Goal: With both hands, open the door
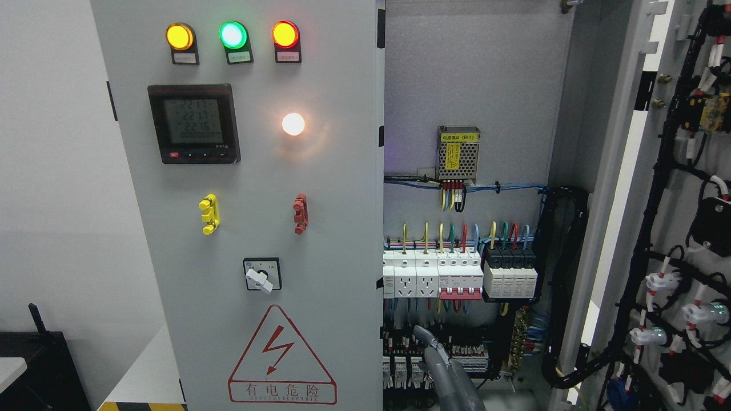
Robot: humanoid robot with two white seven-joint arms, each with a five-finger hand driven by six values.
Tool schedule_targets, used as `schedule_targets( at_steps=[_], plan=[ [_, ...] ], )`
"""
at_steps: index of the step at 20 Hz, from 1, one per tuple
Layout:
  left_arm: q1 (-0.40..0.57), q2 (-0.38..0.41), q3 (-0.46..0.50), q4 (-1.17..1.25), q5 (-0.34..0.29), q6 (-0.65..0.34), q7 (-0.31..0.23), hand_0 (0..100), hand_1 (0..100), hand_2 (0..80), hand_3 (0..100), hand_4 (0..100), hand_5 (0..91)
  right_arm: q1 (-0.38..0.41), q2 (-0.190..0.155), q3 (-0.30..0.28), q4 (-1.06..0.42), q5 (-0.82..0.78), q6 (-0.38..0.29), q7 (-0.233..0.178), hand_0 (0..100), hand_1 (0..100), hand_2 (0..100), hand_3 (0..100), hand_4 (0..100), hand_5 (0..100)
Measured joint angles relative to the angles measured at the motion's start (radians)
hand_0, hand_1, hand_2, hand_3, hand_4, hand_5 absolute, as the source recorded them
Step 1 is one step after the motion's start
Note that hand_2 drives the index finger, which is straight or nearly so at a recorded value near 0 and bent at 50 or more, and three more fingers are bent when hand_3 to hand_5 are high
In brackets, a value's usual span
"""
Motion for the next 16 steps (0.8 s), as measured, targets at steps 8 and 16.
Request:
schedule_targets(
  at_steps=[8, 16],
  plan=[
    [0.0, 0.0, 0.0, 0.0, 0.0, 0.002, 0.0, 0, 0, 0.0, 0, 0, 0.0, -0.053, 0.004, 0.02, 0.061, -0.03, 0.01, 0.003, 38, 0, 0, 0, 0, 0],
    [0.0, 0.0, 0.0, 0.0, 0.0, 0.004, 0.0, 0, 0, 0.0, 0, 0, 0.0, -0.092, 0.005, 0.032, 0.1, -0.055, 0.02, 0.006, 38, 0, 0, 0, 0, 0]
  ],
)
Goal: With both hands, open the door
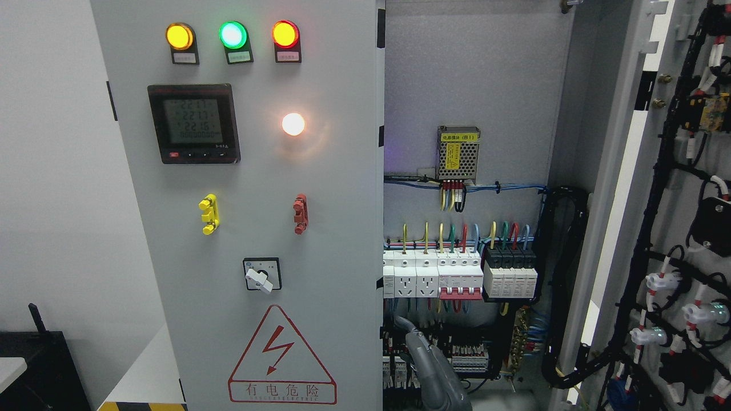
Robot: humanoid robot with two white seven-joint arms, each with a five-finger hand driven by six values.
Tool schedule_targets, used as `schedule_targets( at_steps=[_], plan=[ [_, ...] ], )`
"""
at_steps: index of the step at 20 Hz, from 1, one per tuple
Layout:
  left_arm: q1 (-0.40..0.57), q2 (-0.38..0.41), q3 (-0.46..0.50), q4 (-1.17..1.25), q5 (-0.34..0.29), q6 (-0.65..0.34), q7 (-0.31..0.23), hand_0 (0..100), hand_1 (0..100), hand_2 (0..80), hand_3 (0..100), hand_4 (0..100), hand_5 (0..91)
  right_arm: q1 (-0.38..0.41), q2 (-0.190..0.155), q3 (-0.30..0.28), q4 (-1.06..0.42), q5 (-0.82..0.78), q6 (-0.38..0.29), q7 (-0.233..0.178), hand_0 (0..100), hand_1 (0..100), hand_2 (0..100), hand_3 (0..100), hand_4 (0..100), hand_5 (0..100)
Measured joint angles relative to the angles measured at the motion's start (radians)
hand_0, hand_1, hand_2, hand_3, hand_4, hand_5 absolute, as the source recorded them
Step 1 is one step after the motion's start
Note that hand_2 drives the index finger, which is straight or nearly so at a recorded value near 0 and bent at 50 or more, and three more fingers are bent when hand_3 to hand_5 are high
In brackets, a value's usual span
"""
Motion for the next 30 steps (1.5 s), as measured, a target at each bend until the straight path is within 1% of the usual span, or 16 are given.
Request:
schedule_targets(
  at_steps=[3, 14, 16, 18, 20, 30],
  plan=[
    [0.0, 0.0, 0.0, 0.0, 0.0, 0.0, 0.0, 0, 0, 0.0, 0, 0, 0.0, -0.008, 0.0, 0.003, 0.011, -0.004, 0.0, 0.014, 38, 0, 0, 0, 0, 0],
    [0.0, 0.0, 0.0, 0.0, 0.0, 0.0, 0.0, 0, 0, 0.0, 0, 0, 0.0, -0.042, 0.0, 0.007, 0.045, -0.03, 0.0, 0.021, 38, 0, 0, 0, 0, 0],
    [0.0, 0.0, 0.0, 0.0, 0.0, 0.0, 0.0, 0, 0, 0.0, 0, 0, 0.0, -0.048, -0.001, 0.007, 0.052, -0.034, 0.0, 0.035, 38, 0, 0, 0, 0, 0],
    [0.0, 0.0, 0.0, 0.0, 0.0, 0.001, 0.0, 0, 0, 0.0, 0, 0, 0.0, -0.056, -0.002, 0.007, 0.058, -0.037, 0.0, 0.061, 38, 0, 0, 0, 0, 0],
    [0.0, 0.0, 0.0, 0.0, 0.0, 0.002, 0.0, 0, 0, 0.0, 0, 0, 0.0, -0.062, -0.003, 0.006, 0.065, -0.039, 0.0, 0.073, 38, 0, 0, 0, 0, 0],
    [0.0, 0.0, 0.0, 0.0, 0.0, 0.004, 0.0, 0, 0, 0.0, 0, 0, 0.0, -0.094, -0.007, 0.0, 0.1, -0.044, -0.005, 0.092, 38, 0, 0, 0, 0, 0]
  ],
)
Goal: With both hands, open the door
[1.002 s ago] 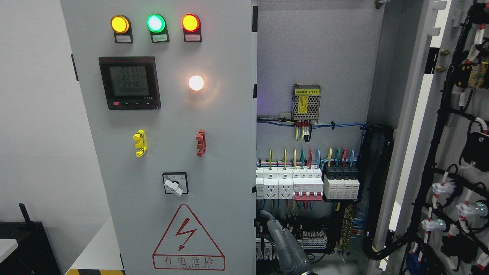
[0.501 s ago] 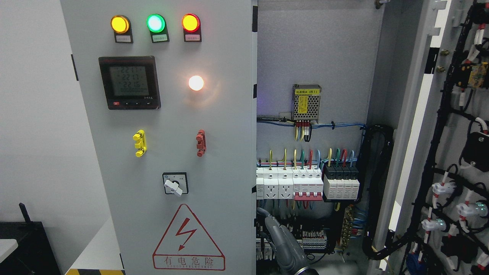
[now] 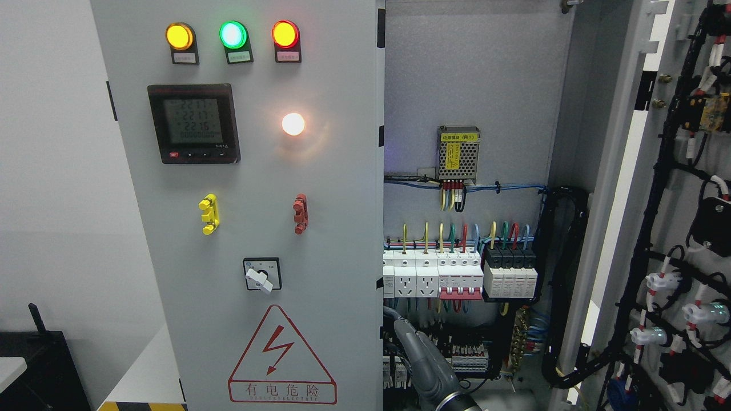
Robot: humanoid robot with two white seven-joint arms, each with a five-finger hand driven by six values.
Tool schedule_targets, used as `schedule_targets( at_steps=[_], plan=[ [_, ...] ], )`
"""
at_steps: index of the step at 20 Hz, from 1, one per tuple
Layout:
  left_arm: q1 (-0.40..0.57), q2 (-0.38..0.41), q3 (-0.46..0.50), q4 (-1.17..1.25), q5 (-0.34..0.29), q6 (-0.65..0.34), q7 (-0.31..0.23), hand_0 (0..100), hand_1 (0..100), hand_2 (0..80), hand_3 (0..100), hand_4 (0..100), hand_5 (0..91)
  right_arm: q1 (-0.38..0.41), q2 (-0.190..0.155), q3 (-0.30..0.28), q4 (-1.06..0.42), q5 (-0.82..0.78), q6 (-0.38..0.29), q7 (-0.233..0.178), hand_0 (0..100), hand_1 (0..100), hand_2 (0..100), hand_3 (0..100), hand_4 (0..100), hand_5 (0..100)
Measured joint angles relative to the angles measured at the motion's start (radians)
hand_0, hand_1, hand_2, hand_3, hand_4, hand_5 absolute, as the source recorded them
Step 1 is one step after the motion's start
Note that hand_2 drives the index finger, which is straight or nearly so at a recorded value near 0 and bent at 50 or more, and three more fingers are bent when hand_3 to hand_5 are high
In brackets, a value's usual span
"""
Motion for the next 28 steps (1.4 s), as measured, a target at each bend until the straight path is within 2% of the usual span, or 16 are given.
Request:
schedule_targets(
  at_steps=[11, 25, 28],
  plan=[
    [0.0, 0.0, 0.0, 0.0, 0.0, -0.005, 0.0, 0, 0, 0.0, 0, 0, 0.0, -0.023, -0.003, -0.005, 0.033, -0.002, -0.005, 0.027, 38, 0, 0, 0, 0, 0],
    [0.0, 0.0, 0.0, 0.0, 0.0, -0.005, 0.0, 0, 0, 0.0, 0, 0, 0.0, -0.042, -0.005, -0.017, 0.059, -0.003, -0.008, 0.033, 38, 0, 0, 0, 0, 0],
    [0.0, 0.0, 0.0, 0.0, 0.0, -0.005, 0.0, 0, 0, 0.0, 0, 0, 0.0, -0.046, -0.005, -0.018, 0.062, -0.003, -0.008, 0.06, 38, 0, 0, 0, 0, 0]
  ],
)
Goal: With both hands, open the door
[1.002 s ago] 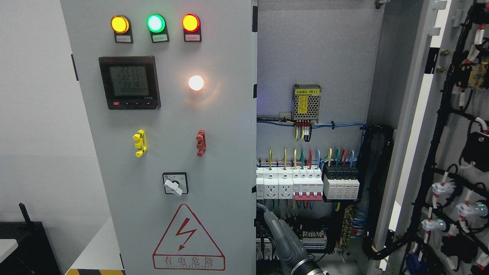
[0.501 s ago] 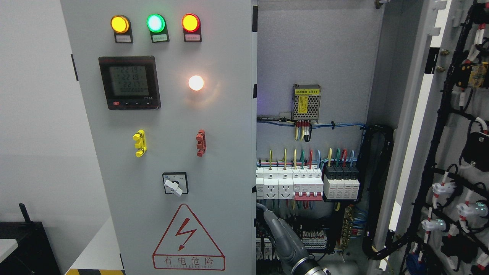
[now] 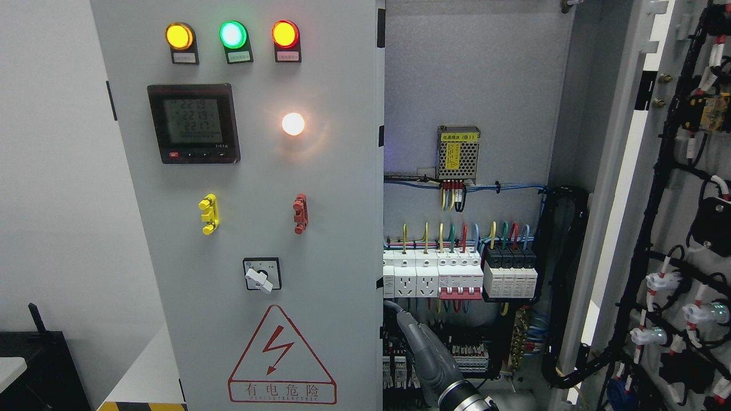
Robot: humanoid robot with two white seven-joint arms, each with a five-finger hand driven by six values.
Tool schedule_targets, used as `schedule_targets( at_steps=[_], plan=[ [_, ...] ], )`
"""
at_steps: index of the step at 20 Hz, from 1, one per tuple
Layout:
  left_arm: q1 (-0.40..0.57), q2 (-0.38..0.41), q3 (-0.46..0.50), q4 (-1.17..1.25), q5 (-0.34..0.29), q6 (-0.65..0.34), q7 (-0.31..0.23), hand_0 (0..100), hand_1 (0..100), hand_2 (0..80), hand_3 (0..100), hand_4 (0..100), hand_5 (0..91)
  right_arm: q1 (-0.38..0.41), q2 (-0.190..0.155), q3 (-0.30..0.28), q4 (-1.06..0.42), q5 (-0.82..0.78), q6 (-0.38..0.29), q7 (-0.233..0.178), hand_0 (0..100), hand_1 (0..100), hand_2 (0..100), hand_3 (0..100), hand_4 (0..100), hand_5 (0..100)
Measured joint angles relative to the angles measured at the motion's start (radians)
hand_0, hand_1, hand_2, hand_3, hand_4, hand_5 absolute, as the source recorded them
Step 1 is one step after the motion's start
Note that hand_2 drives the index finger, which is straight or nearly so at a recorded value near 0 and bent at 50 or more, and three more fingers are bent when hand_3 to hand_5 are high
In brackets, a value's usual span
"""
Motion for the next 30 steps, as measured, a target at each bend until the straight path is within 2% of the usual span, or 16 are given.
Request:
schedule_targets(
  at_steps=[19, 30],
  plan=[
    [0.0, 0.0, 0.0, 0.0, 0.0, -0.001, 0.0, 0, 0, 0.0, 0, 0, 0.0, -0.031, 0.0, -0.026, 0.032, -0.001, 0.0, 0.099, 38, 0, 0, 0, 0, 0],
    [0.0, 0.0, 0.0, 0.0, 0.0, -0.001, 0.0, 0, 0, 0.0, 0, 0, 0.0, -0.046, 0.0, -0.034, 0.051, -0.073, 0.008, 0.111, 38, 0, 0, 0, 0, 0]
  ],
)
